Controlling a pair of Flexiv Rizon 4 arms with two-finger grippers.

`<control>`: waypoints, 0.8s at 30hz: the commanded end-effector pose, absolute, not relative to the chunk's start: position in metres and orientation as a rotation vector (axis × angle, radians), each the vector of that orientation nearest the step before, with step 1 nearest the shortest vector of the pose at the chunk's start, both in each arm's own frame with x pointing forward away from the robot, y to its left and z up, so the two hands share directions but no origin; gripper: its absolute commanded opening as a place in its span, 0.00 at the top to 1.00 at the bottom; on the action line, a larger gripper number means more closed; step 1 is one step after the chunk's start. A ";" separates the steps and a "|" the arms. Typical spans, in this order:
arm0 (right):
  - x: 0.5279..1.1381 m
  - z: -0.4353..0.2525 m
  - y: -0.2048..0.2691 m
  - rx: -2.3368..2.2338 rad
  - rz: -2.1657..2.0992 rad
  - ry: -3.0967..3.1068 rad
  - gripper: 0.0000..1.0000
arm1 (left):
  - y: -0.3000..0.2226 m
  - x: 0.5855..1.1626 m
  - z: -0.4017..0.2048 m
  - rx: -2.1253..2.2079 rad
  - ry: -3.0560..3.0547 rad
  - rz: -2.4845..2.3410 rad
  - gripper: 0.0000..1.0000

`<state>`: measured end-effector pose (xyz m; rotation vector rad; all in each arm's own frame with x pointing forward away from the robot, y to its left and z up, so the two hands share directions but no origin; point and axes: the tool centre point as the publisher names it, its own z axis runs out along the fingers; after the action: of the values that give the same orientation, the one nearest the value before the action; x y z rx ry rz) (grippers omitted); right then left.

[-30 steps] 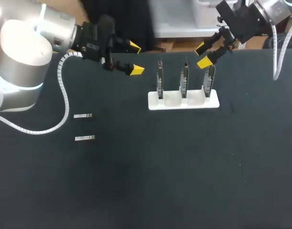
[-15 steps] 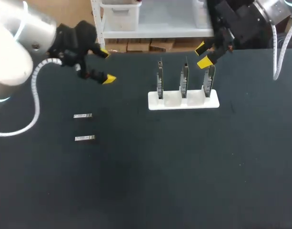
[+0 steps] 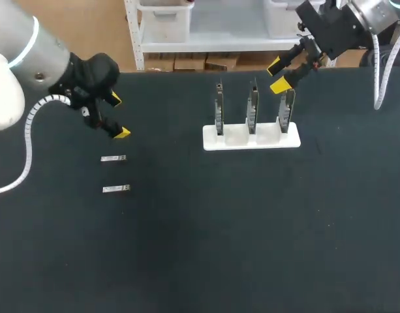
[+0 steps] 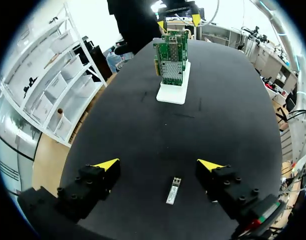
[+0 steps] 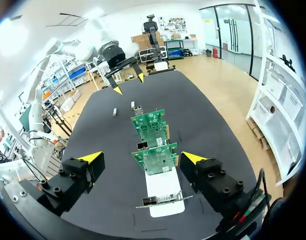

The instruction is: Pick up the optical module with the left hand, and insert it into the network port with the right hand.

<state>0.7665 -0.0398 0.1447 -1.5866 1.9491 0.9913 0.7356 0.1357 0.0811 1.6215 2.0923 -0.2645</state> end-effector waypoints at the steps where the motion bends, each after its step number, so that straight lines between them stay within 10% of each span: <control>1: 0.764 0.145 -0.040 -1.584 0.985 1.948 0.00 | 0.130 0.743 0.085 1.631 2.097 -0.270 0.00; 24: 0.764 0.145 -0.040 -1.584 0.985 1.948 0.00 | 0.141 0.745 0.080 1.631 2.074 -0.230 0.00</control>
<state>0.7665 -0.0398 0.1446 -1.5866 1.9490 0.9914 0.7469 0.1356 0.0829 1.6358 2.0859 -0.2379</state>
